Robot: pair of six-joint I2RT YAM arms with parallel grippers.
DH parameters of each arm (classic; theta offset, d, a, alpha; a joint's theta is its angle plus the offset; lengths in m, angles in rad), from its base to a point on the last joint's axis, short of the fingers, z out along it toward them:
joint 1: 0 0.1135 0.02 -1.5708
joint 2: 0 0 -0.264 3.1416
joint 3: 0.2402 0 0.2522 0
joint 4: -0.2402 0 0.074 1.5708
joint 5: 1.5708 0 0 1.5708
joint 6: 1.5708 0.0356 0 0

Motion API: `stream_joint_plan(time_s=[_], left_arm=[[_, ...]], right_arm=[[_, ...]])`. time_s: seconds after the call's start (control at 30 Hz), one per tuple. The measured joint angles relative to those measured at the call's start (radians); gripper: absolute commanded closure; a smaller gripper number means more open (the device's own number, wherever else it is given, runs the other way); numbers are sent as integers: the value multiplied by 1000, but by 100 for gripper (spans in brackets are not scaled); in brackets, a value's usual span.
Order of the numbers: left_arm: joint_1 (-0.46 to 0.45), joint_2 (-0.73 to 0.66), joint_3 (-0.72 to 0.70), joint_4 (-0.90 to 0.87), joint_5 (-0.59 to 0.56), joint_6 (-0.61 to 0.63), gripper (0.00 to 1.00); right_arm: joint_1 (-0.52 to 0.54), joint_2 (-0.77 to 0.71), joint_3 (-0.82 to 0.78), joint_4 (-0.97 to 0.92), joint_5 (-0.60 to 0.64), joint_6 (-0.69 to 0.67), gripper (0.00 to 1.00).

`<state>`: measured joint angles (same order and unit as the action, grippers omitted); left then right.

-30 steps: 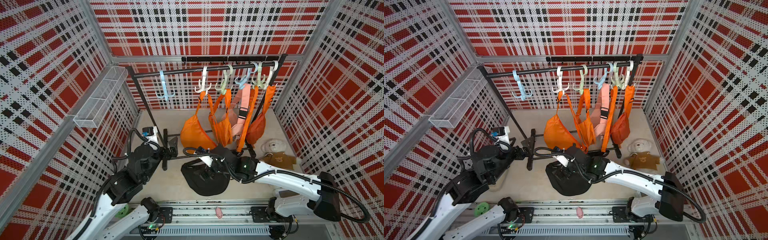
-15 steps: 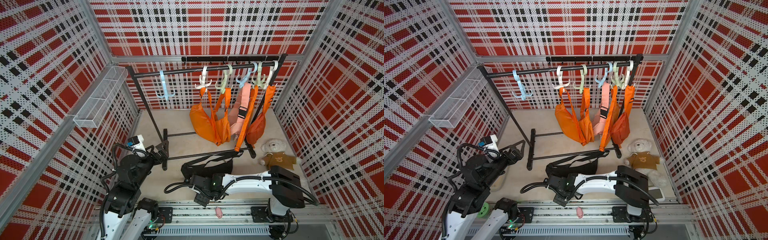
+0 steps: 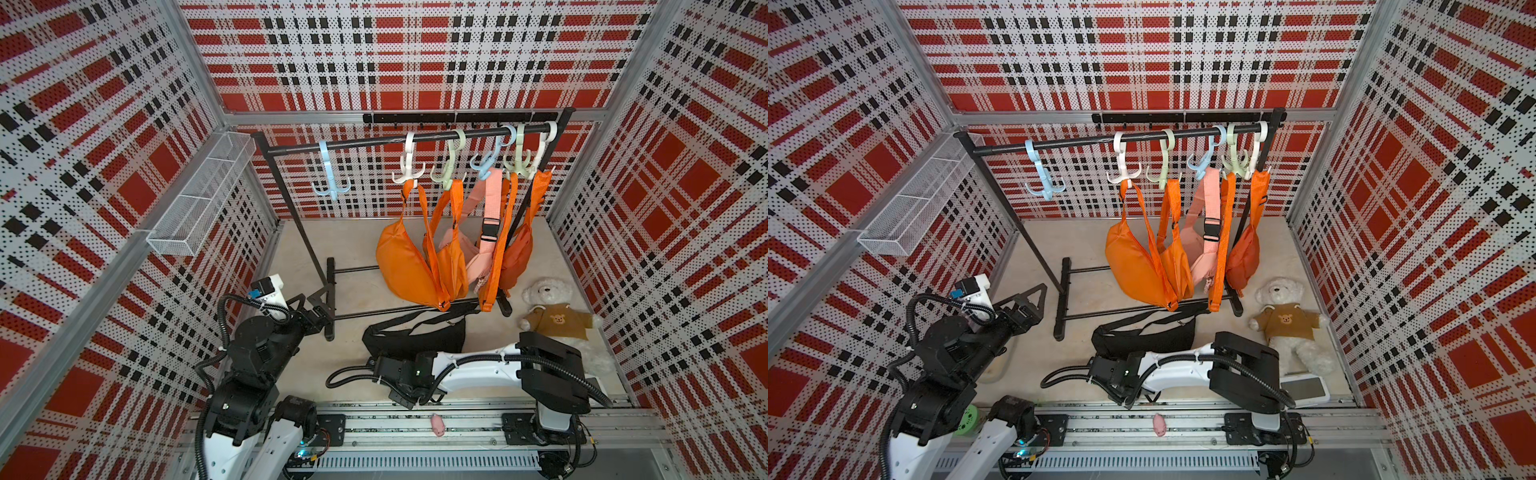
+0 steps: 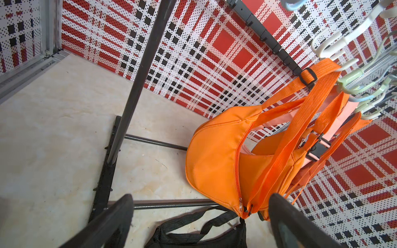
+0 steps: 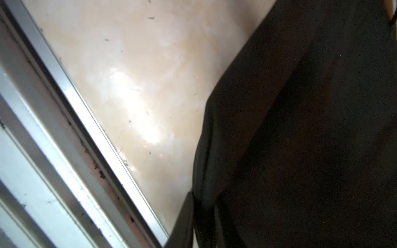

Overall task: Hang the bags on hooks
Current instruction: Pick up the bag from the center of the board.

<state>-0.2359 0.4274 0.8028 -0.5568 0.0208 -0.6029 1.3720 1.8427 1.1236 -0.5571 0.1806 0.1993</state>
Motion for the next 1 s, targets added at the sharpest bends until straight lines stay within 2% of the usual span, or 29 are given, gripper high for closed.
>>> stream_joint_plan(time_s=[0.07,0.3,0.57,0.7,0.9,1.0], left_arm=[[0,0,0,2,2,1,0],[0,-5,0,3,32,6,0],[-27,-20,-1,19,90,-23,2],[-180,-27,-35,69,53,-57,3],[-586,27,-92,181,-151,-80,3],[-731,100,-96,264,-252,-76,3]], right_arm=[[0,0,0,2,5,0,100],[-14,-45,-25,39,4,-4,100],[-220,-460,-126,230,-95,19,100],[-274,-562,-116,328,-126,29,100],[-275,-567,-72,372,-141,21,100],[-275,-567,-65,385,-143,14,100]])
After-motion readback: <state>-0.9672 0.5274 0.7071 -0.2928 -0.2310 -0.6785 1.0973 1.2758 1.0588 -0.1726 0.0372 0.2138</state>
